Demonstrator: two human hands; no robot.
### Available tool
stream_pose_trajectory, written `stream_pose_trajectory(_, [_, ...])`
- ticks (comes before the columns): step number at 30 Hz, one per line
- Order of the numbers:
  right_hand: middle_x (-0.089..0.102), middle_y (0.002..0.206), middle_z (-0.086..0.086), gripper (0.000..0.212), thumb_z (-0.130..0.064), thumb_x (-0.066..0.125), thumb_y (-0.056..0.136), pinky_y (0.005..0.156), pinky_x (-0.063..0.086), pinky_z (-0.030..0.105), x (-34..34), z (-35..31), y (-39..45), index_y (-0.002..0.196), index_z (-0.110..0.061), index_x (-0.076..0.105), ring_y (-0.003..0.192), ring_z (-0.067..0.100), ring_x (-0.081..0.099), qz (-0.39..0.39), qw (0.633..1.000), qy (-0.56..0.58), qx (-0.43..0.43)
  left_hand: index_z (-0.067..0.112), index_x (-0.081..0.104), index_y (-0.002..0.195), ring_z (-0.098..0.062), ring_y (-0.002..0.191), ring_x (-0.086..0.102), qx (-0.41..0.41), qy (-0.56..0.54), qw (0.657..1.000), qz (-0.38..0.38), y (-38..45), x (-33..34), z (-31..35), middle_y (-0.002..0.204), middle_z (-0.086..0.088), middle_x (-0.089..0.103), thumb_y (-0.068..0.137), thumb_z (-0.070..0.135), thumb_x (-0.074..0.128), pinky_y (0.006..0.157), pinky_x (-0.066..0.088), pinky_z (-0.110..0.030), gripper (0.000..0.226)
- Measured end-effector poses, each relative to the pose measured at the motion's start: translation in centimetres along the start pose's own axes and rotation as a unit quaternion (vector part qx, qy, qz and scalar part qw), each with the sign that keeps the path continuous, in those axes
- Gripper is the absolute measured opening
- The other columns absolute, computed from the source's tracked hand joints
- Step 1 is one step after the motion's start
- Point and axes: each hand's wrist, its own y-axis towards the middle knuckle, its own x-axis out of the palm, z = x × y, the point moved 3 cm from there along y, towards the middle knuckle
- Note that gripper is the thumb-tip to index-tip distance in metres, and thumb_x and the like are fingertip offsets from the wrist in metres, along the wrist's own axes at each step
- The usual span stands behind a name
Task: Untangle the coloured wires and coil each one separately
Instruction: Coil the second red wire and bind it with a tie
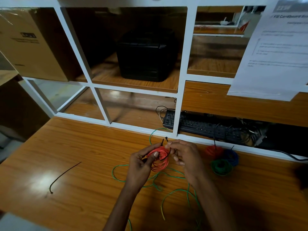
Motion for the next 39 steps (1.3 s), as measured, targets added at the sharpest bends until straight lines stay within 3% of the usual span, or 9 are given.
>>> stream_pose_trajectory(3, [0.054,0.065,0.003,0.033,-0.023,0.072,0.073,0.039,0.023,0.018,0.0,0.1,0.0,0.091,0.004,0.073,0.050,0.010,0.040,0.001,1.000,0.005,0.006,0.016,0.077,0.124,-0.011,0.118,0.071,0.007,0.010,1.000,-0.010,0.0,0.1,0.1,0.119,0.007,0.079,0.099,0.003,0.068,0.095,0.056,-0.024,0.030])
stream_pose_trajectory(9, [0.051,0.064,0.001,0.011,-0.009,0.067,0.086,0.039,0.023,0.019,0.0,1.2,0.2,0.088,0.000,0.073,0.050,0.010,0.038,0.022,0.998,-0.001,0.054,0.019,0.077,0.122,-0.012,0.118,0.071,0.007,0.023,1.000,-0.016,0.0,0.2,-0.1,0.119,0.008,0.078,0.099,0.002,0.067,0.098,0.057,-0.028,0.030])
stream_pose_trajectory(15, [0.051,0.062,0.001,0.014,-0.010,0.066,0.086,0.039,0.023,0.019,-0.1,0.7,0.0,0.085,0.002,0.073,0.049,0.009,0.039,0.021,0.999,0.003,0.043,0.018,0.077,0.123,-0.014,0.119,0.071,0.016,0.041,0.999,-0.015,0.1,0.1,-0.4,0.120,0.007,0.078,0.099,0.003,0.068,0.098,0.058,-0.034,0.029])
stream_pose_trajectory(18, [0.051,0.062,0.003,0.016,-0.011,0.066,0.085,0.039,0.025,0.018,-0.1,0.5,0.1,0.084,0.004,0.072,0.049,0.010,0.039,0.029,0.999,-0.002,0.035,0.016,0.077,0.124,-0.010,0.119,0.071,0.020,0.046,0.999,-0.018,0.1,0.3,-0.3,0.120,0.007,0.079,0.099,0.003,0.067,0.097,0.057,-0.027,0.029])
stream_pose_trajectory(22, [0.052,0.060,0.000,0.017,-0.014,0.064,0.087,0.037,0.025,0.017,-0.1,1.1,0.1,0.075,-0.007,0.072,0.048,0.009,0.039,0.037,0.997,-0.019,0.061,0.015,0.078,0.122,-0.002,0.117,0.070,0.032,0.052,0.998,-0.011,0.1,0.3,0.1,0.117,0.011,0.079,0.099,0.002,0.068,0.090,0.051,-0.012,0.028])
stream_pose_trajectory(29, [0.052,0.059,0.001,0.020,-0.012,0.063,0.087,0.038,0.024,0.018,-0.3,0.3,0.2,0.070,-0.008,0.072,0.048,0.009,0.039,0.045,0.998,-0.003,0.038,0.016,0.078,0.122,-0.009,0.118,0.071,0.033,0.067,0.997,-0.010,0.2,0.2,-0.3,0.118,0.008,0.079,0.099,0.004,0.068,0.096,0.056,-0.024,0.027])
stream_pose_trajectory(39, [0.052,0.060,0.003,0.015,-0.013,0.063,0.086,0.037,0.025,0.018,-0.2,1.3,0.2,0.078,-0.004,0.073,0.046,0.010,0.039,0.019,0.995,-0.064,0.069,0.018,0.078,0.121,-0.004,0.114,0.071,0.033,0.074,0.997,-0.016,0.0,0.4,-0.1,0.117,0.014,0.078,0.100,0.004,0.067,0.091,0.055,-0.019,0.028])
